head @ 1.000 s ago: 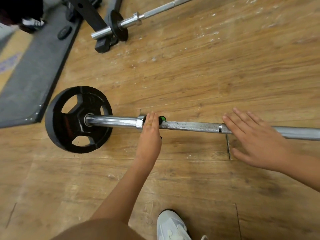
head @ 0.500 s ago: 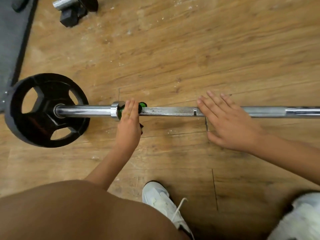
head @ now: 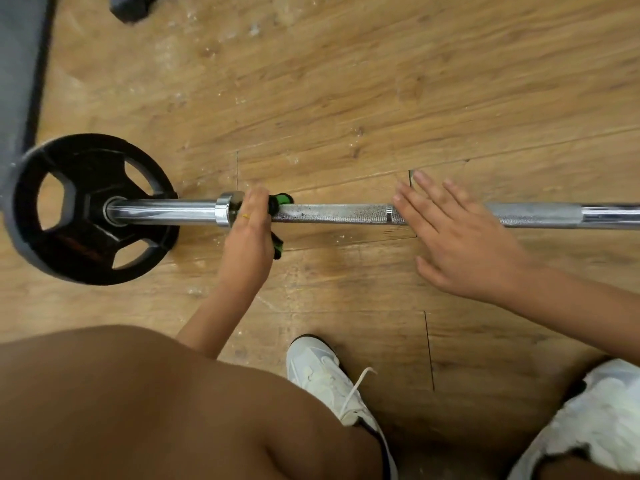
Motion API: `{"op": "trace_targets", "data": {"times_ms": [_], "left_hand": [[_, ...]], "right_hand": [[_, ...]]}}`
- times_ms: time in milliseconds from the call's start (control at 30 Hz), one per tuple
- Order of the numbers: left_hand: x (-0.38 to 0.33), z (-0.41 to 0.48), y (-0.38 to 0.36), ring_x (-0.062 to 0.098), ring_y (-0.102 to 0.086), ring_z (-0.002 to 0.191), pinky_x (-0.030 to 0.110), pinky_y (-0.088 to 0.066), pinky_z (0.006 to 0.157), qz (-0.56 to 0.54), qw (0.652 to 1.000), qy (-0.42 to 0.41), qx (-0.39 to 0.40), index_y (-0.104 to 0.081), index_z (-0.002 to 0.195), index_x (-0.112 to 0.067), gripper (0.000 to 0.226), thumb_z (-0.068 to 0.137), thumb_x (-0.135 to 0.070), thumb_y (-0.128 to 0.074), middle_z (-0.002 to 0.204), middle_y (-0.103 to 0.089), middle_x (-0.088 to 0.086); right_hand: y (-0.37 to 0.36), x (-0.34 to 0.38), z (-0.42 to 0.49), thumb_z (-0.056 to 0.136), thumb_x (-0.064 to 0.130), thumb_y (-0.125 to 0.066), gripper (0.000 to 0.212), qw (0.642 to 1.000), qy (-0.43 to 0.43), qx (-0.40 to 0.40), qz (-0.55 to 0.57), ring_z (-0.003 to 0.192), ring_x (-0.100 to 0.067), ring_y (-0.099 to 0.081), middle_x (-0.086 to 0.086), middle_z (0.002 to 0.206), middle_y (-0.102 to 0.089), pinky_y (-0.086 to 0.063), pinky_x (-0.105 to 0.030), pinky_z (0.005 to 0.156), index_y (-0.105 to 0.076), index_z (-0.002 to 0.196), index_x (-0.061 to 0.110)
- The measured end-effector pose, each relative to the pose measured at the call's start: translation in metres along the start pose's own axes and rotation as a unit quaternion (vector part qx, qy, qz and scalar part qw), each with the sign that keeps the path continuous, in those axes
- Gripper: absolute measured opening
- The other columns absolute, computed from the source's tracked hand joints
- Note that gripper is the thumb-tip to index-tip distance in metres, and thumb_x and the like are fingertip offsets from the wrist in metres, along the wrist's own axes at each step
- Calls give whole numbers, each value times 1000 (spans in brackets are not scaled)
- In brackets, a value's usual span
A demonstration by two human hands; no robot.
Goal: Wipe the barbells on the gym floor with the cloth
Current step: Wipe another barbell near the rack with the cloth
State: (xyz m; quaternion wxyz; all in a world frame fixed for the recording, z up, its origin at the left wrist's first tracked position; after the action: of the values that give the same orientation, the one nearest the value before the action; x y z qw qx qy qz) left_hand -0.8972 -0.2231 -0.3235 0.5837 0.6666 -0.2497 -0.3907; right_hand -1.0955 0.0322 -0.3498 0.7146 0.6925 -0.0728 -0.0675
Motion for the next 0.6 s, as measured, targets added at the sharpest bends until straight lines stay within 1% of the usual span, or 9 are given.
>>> {"op": "trace_targets", "data": {"times_ms": [33,67,100,133,167,233,367,500,600], "left_hand": [[4,0,1,39,-54,119,32,-42,80,-10,1000,13,-15,-43,137,-6,43,97,7,-38,140,-50,13],[6,-2,1,38,-52,121,29,-41,85,-20,999,29,-28,-44,139,-5,43,98,7,-38,142,-49,13],[4,-5,-1,35,-46,134,30,-40,97,-24,998,45,-34,-43,144,-4,47,99,7,-38,149,-46,14],[2,-11,-5,31,-35,145,31,-36,110,-17,998,50,-35,-40,150,-2,50,100,7,-38,157,-39,14],[1,-16,-9,28,-27,151,34,-31,115,-9,998,47,-34,-37,152,-2,53,101,7,-39,160,-34,14],[-1,-24,-13,25,-22,153,37,-32,116,-4,999,29,-25,-34,153,-1,57,98,11,-41,161,-32,14],[13,-27,-7,26,-23,152,40,-32,119,4,1000,-23,-9,-35,153,1,61,94,17,-44,161,-31,16],[12,-31,-12,35,-25,151,45,-28,121,-13,999,11,-38,-34,151,5,57,96,16,-42,159,-33,23],[2,-40,-24,37,-22,151,49,-23,123,-29,998,-4,-53,-33,152,6,51,102,8,-42,159,-31,24]], "right_hand": [[0,2,-1,89,40,-38,84,1000,0,0,-3,155,-35,-1,-19,166,-13,-9,-52,125,-13,158,0],[0,3,-2,89,40,-39,84,1000,-2,0,-5,155,-35,0,-19,166,-13,-9,-52,125,-13,158,0],[0,4,-3,89,40,-39,84,1000,-2,-1,-6,155,-35,0,-19,166,-14,-8,-52,125,-13,158,0],[0,6,-4,89,40,-39,84,1000,-1,-3,-7,155,-35,0,-20,166,-14,-8,-52,125,-13,158,0],[0,7,-5,89,39,-40,84,1000,1,-4,-8,155,-35,0,-20,166,-14,-7,-52,125,-13,158,0],[-1,9,-8,89,38,-40,84,1000,3,-8,-10,155,-34,0,-20,166,-13,-6,-52,125,-12,158,0],[-2,15,-13,91,34,-39,80,1000,7,-17,-14,155,-35,-1,-20,166,-12,-6,-53,125,-13,158,0],[-3,19,-20,93,31,-37,79,999,12,-16,-29,155,-35,-1,-19,167,-8,-8,-54,125,-8,159,0],[-3,21,-23,93,31,-38,79,999,15,-17,-29,155,-35,-2,-18,167,-8,-9,-54,125,-8,159,1]]}}
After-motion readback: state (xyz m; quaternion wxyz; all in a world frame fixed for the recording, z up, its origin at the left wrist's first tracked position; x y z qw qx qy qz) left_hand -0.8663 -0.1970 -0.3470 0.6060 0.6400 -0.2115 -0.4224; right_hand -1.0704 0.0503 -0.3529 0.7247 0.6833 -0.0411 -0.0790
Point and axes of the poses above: each hand's wrist, its own z-axis towards the middle knuckle, its own y-axis out of the back of the hand, x = y × z, the point moved 1 cm from there along z, towards the middle knuckle
